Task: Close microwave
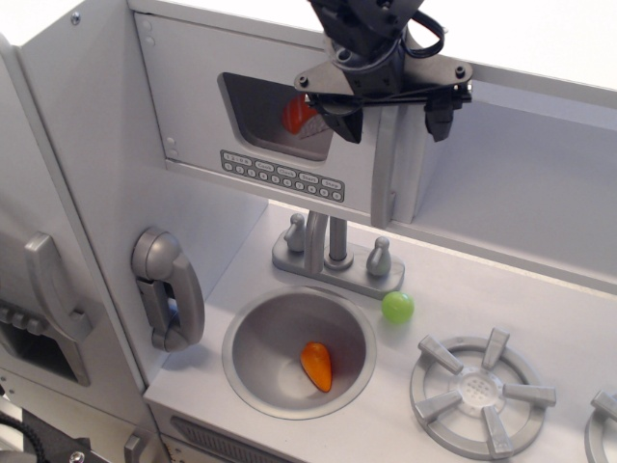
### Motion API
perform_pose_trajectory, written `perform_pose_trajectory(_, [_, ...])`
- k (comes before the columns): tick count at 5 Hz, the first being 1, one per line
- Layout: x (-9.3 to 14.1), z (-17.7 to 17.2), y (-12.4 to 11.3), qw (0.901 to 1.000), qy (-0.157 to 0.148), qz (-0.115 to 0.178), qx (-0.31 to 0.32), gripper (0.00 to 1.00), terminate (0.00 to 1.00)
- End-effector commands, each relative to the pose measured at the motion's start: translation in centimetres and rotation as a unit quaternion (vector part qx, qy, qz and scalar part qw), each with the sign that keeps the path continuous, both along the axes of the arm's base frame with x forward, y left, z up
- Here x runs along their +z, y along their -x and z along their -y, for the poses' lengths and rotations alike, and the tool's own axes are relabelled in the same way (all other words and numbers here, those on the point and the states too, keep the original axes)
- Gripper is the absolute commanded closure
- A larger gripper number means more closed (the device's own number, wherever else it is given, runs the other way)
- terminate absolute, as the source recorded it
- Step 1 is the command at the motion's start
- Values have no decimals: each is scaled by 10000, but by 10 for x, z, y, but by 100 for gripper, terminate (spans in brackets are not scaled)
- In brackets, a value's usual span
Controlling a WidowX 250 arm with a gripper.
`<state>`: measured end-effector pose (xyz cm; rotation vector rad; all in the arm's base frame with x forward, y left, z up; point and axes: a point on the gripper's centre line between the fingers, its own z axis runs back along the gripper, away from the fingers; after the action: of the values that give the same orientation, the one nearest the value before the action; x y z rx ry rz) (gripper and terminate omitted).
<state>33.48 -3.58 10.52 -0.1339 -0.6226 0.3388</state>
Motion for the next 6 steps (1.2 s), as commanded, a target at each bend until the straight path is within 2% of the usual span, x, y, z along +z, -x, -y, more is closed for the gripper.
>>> perform_pose_trajectory(1, [22, -6, -14, 9998, -28, 189, 21, 0, 0])
perform_pose_trajectory(2, [18, -14, 24, 9973, 133, -671, -247, 0, 0])
perform_pose_trajectory(3, [12, -31, 70, 9904, 121, -1187, -693, 0, 0])
perform_pose_trajectory(4, [8, -53, 119, 9846, 129, -1461, -956, 0, 0])
perform_pose_trajectory(5, [8, -81, 160, 9835, 84, -1444, -1086, 0, 0])
perform_pose_trajectory(6, [8, -81, 160, 9835, 84, -1444, -1086, 0, 0])
